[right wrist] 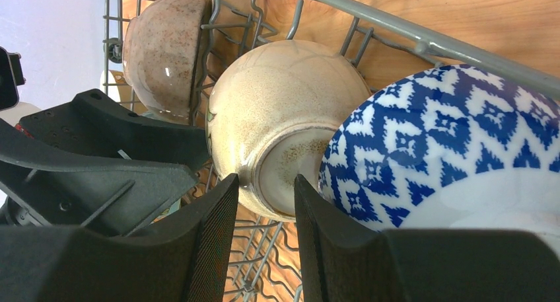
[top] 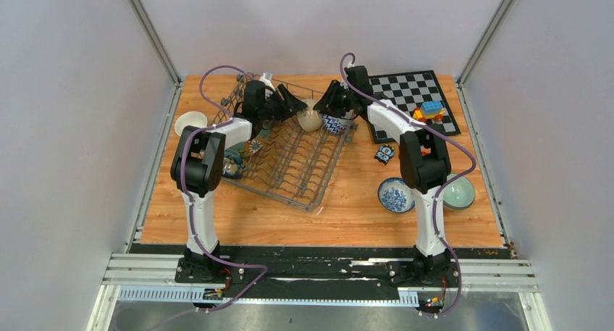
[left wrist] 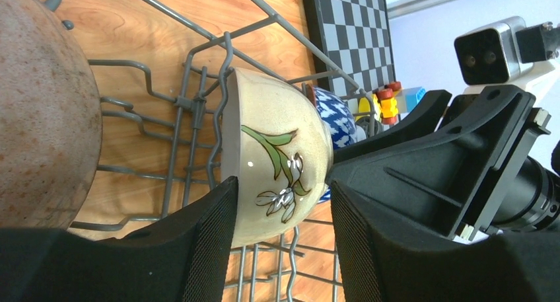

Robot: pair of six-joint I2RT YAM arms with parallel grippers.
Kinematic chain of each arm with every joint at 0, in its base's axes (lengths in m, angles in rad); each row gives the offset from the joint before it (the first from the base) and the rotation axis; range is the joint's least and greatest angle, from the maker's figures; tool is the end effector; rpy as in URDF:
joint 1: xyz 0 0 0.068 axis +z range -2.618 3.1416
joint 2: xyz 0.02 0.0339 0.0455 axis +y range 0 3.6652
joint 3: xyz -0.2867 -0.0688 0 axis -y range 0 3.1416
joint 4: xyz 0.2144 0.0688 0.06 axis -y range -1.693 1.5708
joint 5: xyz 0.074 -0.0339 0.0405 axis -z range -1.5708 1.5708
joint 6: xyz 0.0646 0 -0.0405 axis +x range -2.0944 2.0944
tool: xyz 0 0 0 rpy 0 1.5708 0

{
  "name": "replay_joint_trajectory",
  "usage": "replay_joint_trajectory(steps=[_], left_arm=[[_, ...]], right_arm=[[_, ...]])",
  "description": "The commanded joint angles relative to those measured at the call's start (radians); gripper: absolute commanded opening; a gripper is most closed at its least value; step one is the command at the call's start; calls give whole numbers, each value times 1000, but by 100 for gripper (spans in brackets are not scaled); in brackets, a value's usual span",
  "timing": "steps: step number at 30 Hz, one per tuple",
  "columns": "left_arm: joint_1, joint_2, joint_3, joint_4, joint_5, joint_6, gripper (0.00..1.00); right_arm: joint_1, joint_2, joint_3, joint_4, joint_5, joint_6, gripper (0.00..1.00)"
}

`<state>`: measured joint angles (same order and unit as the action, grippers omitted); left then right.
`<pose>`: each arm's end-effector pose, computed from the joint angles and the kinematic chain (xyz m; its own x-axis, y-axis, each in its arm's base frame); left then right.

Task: Unload the bowls from the dish rack
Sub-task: Pick up the bowl from the dish rack.

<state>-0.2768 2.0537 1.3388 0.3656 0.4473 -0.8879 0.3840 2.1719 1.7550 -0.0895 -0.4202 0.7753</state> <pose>0.4528 -0.1577 0.2269 -0.7022 -0.5276 -0.4781 0.1468 0.5498 -0.8223 0.4711 0.2188 0.2535 -0.7921 0.3692 -0.4861 -0.1658 0.6363 0.7534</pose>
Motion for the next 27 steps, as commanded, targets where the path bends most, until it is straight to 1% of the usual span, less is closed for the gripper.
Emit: replay_joint_trajectory(steps=[1, 4, 10, 15, 20, 24, 27], left_arm=[[-16, -18, -9, 74, 128, 10, 56], [-17, -17, -14, 95, 156, 13, 56], [-23, -12, -25, 180, 206, -9, 50], [-32, 4, -22, 220, 231, -23, 48], [-46, 29, -17, 283, 270, -58, 45], [-51, 38, -15, 294, 273, -59, 43], [-57, 47, -15, 321, 276, -75, 39]], right_arm=[[5, 23, -12, -13, -17, -10, 40], [1, 15, -39, 12, -27, -13, 41], [-14, -9, -109, 74, -49, -7, 42], [-25, -21, -148, 125, -77, -1, 42], [-35, -19, -164, 155, -109, 8, 43], [-37, -17, -171, 165, -119, 11, 43], [-38, -17, -174, 172, -124, 13, 43]])
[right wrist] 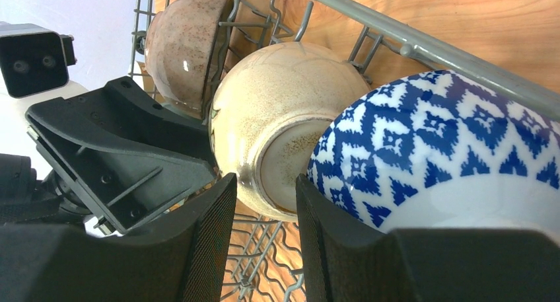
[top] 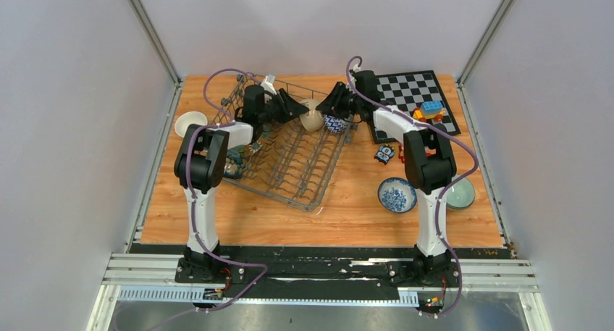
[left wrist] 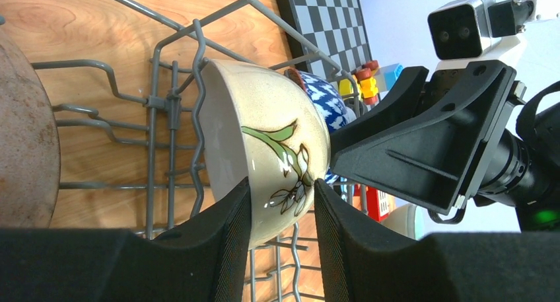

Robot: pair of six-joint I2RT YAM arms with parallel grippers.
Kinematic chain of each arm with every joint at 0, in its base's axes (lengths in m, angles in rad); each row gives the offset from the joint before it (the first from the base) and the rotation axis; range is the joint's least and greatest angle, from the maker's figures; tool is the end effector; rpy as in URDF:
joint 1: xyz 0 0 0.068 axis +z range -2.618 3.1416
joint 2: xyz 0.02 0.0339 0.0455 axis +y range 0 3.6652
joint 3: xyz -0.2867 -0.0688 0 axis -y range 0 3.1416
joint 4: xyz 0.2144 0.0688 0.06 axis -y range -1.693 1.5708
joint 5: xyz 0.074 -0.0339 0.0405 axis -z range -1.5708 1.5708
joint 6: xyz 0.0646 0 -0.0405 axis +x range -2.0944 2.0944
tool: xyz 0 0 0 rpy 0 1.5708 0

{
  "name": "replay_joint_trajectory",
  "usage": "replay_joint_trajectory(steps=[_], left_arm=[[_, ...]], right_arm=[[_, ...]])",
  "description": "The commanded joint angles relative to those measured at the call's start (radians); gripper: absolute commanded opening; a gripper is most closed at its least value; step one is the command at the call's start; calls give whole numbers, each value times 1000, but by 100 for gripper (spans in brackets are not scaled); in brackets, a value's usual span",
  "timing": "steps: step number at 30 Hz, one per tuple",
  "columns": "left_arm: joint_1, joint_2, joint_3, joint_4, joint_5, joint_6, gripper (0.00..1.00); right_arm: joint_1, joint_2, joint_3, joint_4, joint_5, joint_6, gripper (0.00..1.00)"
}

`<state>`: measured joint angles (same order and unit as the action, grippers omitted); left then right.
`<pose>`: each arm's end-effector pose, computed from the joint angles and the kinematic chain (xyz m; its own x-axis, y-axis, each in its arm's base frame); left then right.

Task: Unload the bowls from the dish rack
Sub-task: Pick up the bowl from the dish rack.

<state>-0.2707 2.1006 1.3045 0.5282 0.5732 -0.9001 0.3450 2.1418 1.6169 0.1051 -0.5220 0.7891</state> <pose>0.4545 -0.1625 0.2157 -0.7293 -0.4807 -0.4869 0.2530 0.4717 -0.8447 0.4684 0.2025 0.2462 -0.7824 0.3726 -0.4991 -0.2362 0.5640 0.7913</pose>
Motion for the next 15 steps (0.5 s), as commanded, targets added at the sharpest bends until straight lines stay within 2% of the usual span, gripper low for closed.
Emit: replay_joint_trajectory(steps=[1, 6, 12, 15], left_arm=[[-67, 2, 20, 166, 153, -67, 38], [-81, 11, 39, 178, 165, -70, 33], [-84, 20, 43, 208, 174, -94, 33], [-84, 27, 37, 248, 177, -119, 28]], right_arm=[[2, 13, -36, -22, -24, 0, 43], [1, 13, -33, -17, -35, 1, 43], [2, 21, -26, -12, -51, 1, 43], [2, 28, -23, -8, -60, 4, 42]])
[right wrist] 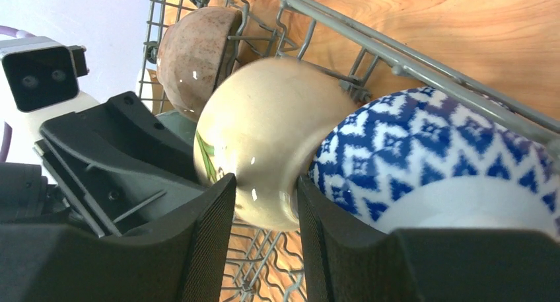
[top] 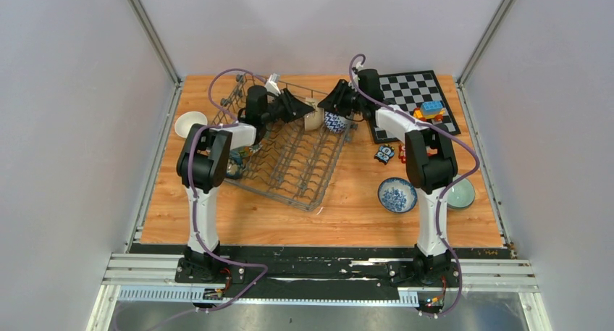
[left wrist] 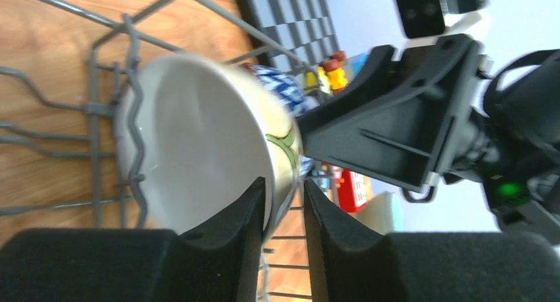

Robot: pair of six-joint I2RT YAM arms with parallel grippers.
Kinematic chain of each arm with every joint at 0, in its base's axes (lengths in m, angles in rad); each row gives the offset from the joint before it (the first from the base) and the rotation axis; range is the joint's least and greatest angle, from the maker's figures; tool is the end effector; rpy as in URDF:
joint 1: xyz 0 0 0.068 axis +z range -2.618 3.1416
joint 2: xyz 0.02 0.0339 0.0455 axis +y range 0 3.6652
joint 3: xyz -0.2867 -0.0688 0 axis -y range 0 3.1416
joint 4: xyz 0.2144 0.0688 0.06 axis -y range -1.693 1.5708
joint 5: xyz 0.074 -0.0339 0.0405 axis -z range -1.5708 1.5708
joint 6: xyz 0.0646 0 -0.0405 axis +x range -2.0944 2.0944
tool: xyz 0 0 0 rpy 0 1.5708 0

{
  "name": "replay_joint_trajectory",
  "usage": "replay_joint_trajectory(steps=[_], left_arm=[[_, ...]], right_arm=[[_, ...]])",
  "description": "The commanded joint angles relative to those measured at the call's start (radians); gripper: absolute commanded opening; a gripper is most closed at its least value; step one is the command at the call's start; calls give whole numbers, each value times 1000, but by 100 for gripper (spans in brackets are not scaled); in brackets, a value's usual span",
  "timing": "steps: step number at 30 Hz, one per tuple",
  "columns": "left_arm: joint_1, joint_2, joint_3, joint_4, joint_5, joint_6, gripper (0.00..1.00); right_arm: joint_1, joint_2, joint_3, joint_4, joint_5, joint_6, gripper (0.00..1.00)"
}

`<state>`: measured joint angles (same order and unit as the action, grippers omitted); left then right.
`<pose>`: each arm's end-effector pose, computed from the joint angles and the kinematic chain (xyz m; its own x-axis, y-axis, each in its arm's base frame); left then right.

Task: Unload the bowls from the dish rack
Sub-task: Pick up the bowl from the dish rack.

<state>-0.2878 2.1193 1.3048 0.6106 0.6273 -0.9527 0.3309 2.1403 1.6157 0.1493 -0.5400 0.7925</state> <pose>0.4533 -0.1737 0.2178 -0.7490 -0.4664 -0.4706 0.2943 0.4022 -0.8670 0.4721 0.1973 0.2521 -0.7640 0.3834 -0.5190 -0.2664 0.5452 0.7949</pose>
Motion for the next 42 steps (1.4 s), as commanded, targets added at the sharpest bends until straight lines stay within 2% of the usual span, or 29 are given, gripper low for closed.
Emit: replay_joint_trajectory(steps=[1, 9, 14, 22, 30, 37, 42], left_arm=[[-67, 8, 34, 173, 123, -71, 26], [-67, 1, 17, 187, 120, -68, 15], [-67, -7, 8, 211, 120, -81, 0], [-67, -52, -16, 225, 110, -73, 0], [-53, -100, -56, 236, 73, -90, 0], [-38, -127, -82, 222, 61, -75, 0], [-29, -151, -96, 192, 64, -49, 0]], right_arm=[[16, 31, -23, -51, -45, 0, 42], [17, 28, -26, -50, -51, 0, 42], [15, 6, -26, -53, -56, 1, 43], [15, -51, -15, -95, -47, -11, 49], [9, -116, -22, -132, -53, -19, 60], [6, -160, -42, -145, -48, -41, 61], [0, -196, -38, -221, -21, -81, 61]])
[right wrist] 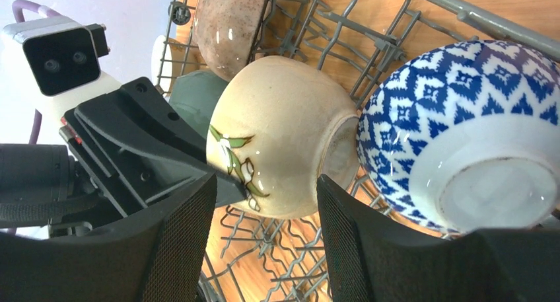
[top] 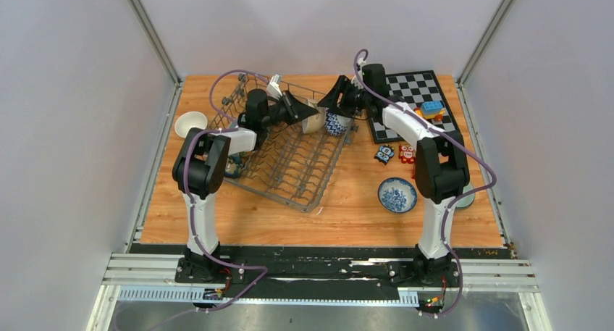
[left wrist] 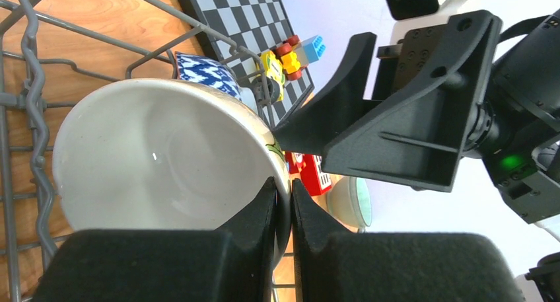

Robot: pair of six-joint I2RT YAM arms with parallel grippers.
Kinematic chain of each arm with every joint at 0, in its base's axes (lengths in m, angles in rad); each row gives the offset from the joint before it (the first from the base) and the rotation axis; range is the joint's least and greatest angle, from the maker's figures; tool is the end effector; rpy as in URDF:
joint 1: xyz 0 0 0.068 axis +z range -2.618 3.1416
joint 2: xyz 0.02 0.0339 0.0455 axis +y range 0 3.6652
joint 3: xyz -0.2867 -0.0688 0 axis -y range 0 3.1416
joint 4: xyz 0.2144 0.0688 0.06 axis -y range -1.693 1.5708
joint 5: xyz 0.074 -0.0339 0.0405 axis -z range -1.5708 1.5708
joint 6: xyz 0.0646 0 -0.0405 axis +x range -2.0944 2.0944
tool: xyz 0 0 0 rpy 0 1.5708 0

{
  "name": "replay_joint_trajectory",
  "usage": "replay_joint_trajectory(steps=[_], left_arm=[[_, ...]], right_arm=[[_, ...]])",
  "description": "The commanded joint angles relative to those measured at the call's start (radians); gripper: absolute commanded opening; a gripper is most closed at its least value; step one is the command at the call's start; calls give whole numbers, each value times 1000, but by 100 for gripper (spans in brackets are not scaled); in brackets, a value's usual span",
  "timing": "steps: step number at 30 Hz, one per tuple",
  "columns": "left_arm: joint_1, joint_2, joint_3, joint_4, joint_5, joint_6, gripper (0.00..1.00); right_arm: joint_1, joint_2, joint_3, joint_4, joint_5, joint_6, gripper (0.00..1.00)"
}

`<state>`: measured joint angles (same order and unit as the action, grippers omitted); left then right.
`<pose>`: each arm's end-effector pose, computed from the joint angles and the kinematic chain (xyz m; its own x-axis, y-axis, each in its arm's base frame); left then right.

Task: Unload the bowls from the dish rack
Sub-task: Pick up the bowl from the dish rack, then place the bowl with the bowl.

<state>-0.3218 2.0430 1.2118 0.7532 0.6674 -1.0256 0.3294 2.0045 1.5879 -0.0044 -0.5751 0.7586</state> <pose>0.4271 -0.1846 0.2412 -0.7513 -0.4574 -0.4758 0.3692 0.3063 -0.8774 0.4408 0.1878 0.2894 -0.7905 0.3398 -0.5095 -0.2719 0.5507 0.7892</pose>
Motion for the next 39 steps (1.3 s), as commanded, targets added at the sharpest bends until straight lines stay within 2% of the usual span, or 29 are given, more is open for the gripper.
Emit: replay_joint_trajectory(steps=[1, 13, 18, 20, 24, 29, 32, 36, 39], left_arm=[[6, -81, -5, 42, 23, 30, 0], [6, -178, -47, 46, 19, 26, 0], [3, -285, -67, -30, 0, 71, 0], [-11, -347, -81, -113, -12, 123, 0], [-99, -534, -72, -459, -95, 397, 0], [-285, -750, -53, -845, -323, 809, 0], [-393, -862, -83, -972, -426, 981, 0], [-549, -1036, -211, -1007, -530, 1213, 0], [-676, -1089, -239, -1108, -672, 1368, 0]], right_arm=[[-1, -67, -12, -77, 19, -54, 61], [-13, -375, -169, -153, 175, -145, 59], [9, -528, -240, -216, 229, -192, 59], [27, -592, -262, -266, 254, -227, 58], [53, -736, -282, -396, 270, -302, 57], [54, -950, -308, -513, 305, -387, 57], [56, -1025, -292, -589, 293, -432, 58], [55, -1078, -246, -700, 300, -479, 59], [56, -1087, -209, -742, 219, -481, 59]])
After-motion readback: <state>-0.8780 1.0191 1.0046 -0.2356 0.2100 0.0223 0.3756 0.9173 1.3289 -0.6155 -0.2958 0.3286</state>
